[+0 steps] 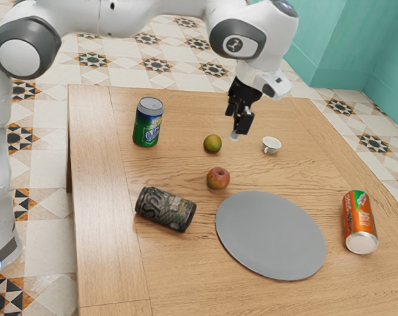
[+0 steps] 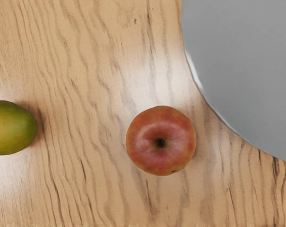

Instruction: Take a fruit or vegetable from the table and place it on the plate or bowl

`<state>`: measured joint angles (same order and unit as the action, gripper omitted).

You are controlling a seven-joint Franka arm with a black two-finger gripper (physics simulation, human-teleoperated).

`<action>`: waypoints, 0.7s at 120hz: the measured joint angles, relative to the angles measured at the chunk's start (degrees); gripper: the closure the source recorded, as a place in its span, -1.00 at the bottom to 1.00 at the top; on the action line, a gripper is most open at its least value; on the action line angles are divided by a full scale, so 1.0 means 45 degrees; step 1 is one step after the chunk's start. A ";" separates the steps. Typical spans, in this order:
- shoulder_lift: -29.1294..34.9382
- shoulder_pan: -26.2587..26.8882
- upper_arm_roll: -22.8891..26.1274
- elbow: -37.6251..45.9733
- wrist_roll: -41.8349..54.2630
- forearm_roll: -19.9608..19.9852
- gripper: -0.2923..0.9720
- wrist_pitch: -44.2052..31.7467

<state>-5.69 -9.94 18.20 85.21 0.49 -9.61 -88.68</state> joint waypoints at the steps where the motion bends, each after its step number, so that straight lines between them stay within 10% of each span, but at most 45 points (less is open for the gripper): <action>1: 0.0075 0.0185 -0.0203 0.0113 -0.0011 0.0016 -0.54 -0.0029; 20: 0.1675 0.2505 -0.2830 0.2688 -0.0025 0.0647 -0.54 -0.1079; 84: 0.2743 0.1531 -0.2468 0.5415 0.0289 0.2121 -0.54 -0.3110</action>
<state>6.65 -3.05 7.09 109.58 1.80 -0.07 -102.67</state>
